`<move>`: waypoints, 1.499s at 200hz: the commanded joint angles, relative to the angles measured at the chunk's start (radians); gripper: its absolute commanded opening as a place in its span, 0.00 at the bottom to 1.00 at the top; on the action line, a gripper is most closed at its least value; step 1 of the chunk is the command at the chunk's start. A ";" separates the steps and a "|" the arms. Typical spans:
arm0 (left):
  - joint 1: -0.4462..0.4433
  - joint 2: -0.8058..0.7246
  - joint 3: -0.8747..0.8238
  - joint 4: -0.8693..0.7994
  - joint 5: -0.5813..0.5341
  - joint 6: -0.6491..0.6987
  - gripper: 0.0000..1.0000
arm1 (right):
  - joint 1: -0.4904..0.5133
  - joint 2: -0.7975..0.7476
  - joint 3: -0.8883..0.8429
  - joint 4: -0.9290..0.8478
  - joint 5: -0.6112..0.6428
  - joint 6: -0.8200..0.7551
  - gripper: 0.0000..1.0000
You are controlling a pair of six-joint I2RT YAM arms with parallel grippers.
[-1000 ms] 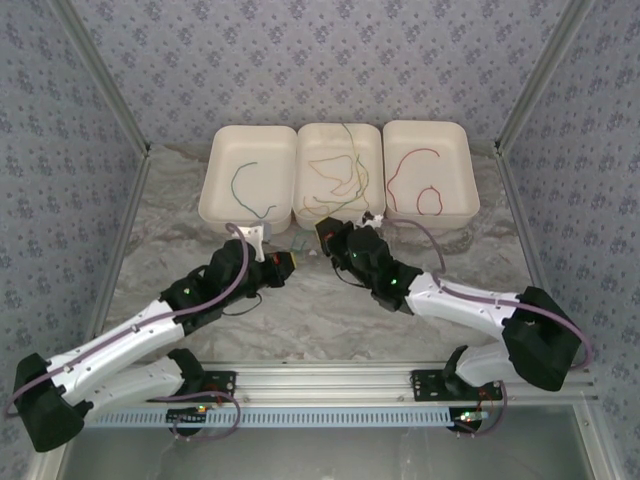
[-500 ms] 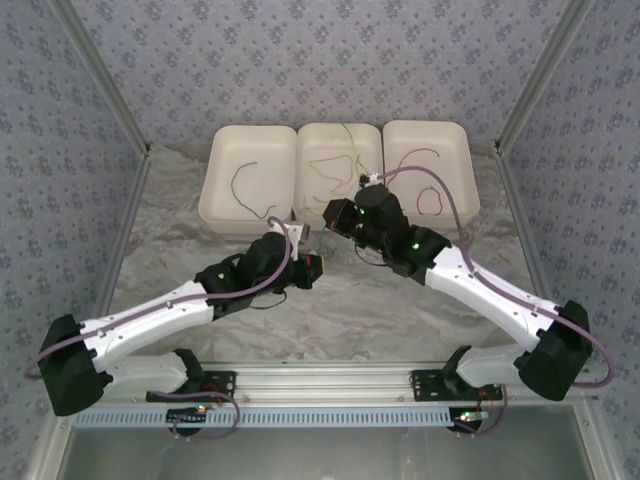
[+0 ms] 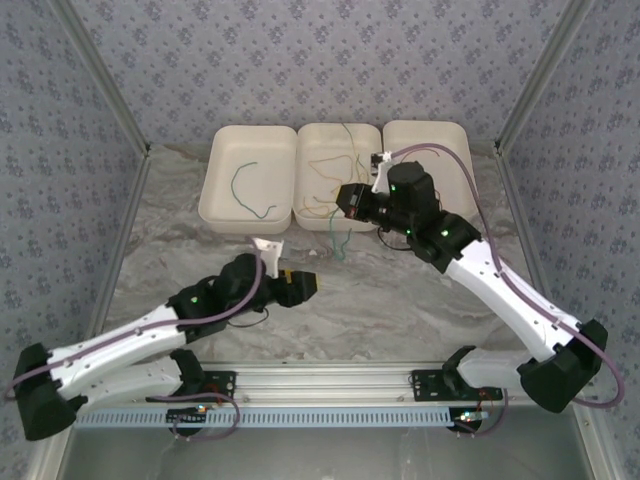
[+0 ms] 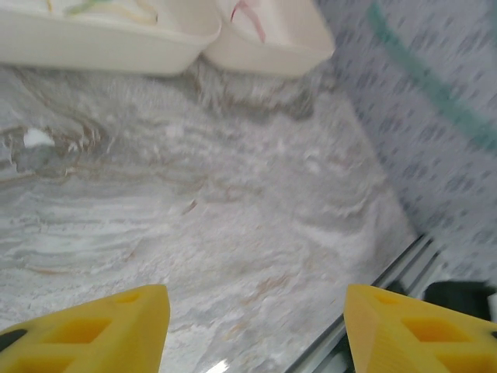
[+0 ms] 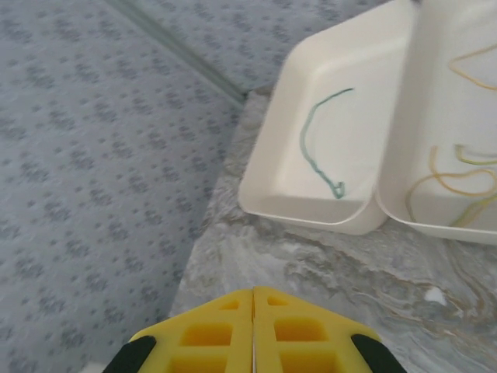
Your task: Untangle the cables
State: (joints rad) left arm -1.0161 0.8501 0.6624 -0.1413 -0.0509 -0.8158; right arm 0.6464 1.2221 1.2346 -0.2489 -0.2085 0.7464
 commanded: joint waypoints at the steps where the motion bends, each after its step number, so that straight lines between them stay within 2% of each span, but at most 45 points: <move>1: 0.027 -0.107 -0.038 0.001 -0.073 -0.162 0.62 | -0.019 -0.054 -0.030 0.106 -0.203 -0.170 0.00; 31: 0.179 -0.129 -0.115 0.101 0.092 -0.412 0.61 | -0.025 -0.135 -0.205 0.323 -0.375 -0.306 0.00; 65: 0.217 -0.028 -0.109 0.223 0.147 -0.561 0.66 | -0.024 -0.100 -0.265 0.471 -0.473 -0.291 0.00; 108: 0.220 0.137 -0.032 0.366 0.197 -0.627 0.71 | 0.002 -0.040 -0.261 0.530 -0.506 -0.277 0.00; 159: 0.227 0.196 -0.011 0.489 0.227 -0.680 0.72 | 0.018 -0.023 -0.262 0.535 -0.546 -0.285 0.00; 221: 0.221 0.275 0.011 0.559 0.286 -0.718 0.67 | 0.025 -0.004 -0.262 0.565 -0.548 -0.272 0.00; 241: 0.212 0.293 0.019 0.564 0.281 -0.719 0.58 | 0.030 0.005 -0.254 0.566 -0.552 -0.268 0.00; 258: 0.211 0.300 0.020 0.574 0.273 -0.722 0.44 | 0.033 0.006 -0.256 0.565 -0.551 -0.271 0.00; 269: 0.210 0.300 0.019 0.567 0.263 -0.722 0.29 | 0.033 0.003 -0.257 0.566 -0.548 -0.274 0.00; 279: 0.212 0.302 0.013 0.555 0.247 -0.726 0.09 | 0.034 -0.001 -0.258 0.563 -0.546 -0.277 0.00; 285: 0.214 0.302 0.004 0.552 0.235 -0.736 0.00 | 0.033 -0.007 -0.257 0.559 -0.544 -0.281 0.00; 300: 0.226 0.307 -0.043 0.583 0.208 -0.775 0.00 | 0.033 -0.028 -0.249 0.532 -0.531 -0.302 0.00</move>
State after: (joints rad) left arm -0.8001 1.1484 0.6445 0.3748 0.2016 -1.5402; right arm 0.6746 1.2247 0.9691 0.2852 -0.7383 0.4793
